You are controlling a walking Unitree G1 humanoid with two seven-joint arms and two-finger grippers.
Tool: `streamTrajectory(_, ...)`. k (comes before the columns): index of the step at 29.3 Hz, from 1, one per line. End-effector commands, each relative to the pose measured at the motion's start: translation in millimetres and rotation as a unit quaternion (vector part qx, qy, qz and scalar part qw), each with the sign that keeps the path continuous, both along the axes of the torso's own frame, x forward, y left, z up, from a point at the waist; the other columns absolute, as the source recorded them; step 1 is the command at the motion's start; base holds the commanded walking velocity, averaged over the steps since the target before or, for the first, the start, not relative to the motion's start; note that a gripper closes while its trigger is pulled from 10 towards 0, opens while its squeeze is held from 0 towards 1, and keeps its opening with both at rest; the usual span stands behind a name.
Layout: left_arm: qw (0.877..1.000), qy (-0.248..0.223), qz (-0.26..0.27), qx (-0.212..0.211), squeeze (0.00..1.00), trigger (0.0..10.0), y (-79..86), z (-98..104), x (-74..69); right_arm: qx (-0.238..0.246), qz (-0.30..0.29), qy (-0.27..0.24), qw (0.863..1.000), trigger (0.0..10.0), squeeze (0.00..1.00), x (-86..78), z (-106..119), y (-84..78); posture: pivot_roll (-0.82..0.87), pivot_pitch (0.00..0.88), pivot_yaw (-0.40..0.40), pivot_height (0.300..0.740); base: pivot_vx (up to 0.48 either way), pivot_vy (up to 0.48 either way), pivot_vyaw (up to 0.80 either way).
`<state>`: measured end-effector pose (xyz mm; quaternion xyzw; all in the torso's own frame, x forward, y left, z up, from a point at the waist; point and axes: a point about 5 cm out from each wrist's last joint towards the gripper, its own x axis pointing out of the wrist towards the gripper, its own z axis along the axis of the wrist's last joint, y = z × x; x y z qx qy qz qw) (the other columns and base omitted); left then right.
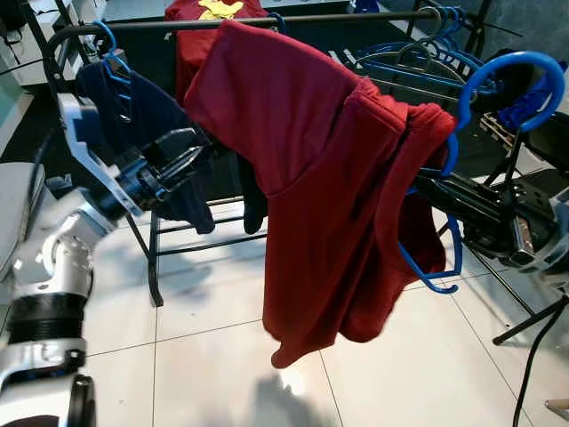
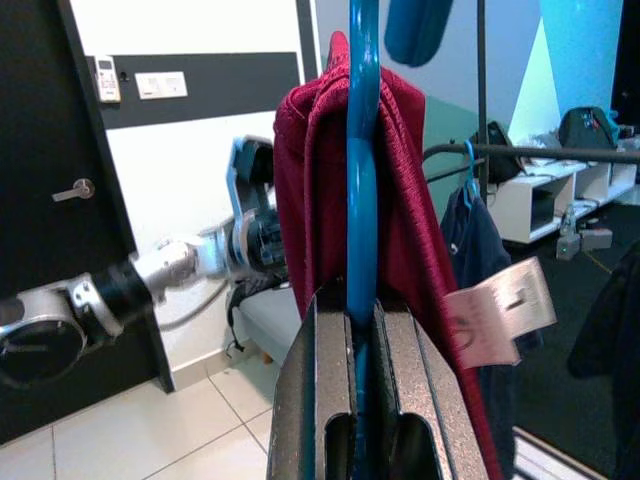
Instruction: Hang hanger
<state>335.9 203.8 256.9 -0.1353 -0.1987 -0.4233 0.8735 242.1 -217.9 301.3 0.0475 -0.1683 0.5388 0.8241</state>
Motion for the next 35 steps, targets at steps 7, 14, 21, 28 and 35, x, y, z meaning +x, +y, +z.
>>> streamTrajectory(7,0.996,-0.005,-0.056,-0.064,0.0,10.0,-7.2,-15.0,-10.0,0.001,0.019,-0.013,1.0,0.0,0.0,-3.5,5.1,5.3,-0.04,0.169,0.032,0.74,0.0,0.0,0.0)
streamTrajectory(14,0.991,-0.011,-0.091,-0.093,0.0,10.0,-14.4,-15.4,-12.2,0.009,0.024,-0.003,1.0,0.0,0.0,-4.0,2.9,8.0,-0.04,0.169,0.032,0.74,0.0,0.0,0.0)
streamTrajectory(21,0.974,-0.041,-0.164,-0.151,0.0,10.0,-53.4,-18.2,-29.8,0.04,0.09,0.016,0.995,0.0,0.0,-9.7,-1.3,31.0,-0.05,0.17,0.032,0.74,0.0,0.0,0.0)
streamTrajectory(28,0.981,-0.053,-0.102,-0.155,0.0,10.0,-45.0,-19.5,-21.2,0.053,0.114,0.025,0.992,0.0,0.0,-11.8,-6.0,44.7,-0.05,0.168,0.033,0.74,0.0,0.0,0.0)
streamTrajectory(35,0.981,-0.058,-0.081,-0.165,0.0,10.0,-31.6,-18.0,-19.7,0.053,0.117,0.029,0.991,0.0,0.0,-11.5,-7.1,47.0,-0.05,0.166,0.032,0.74,0.0,0.0,0.0)
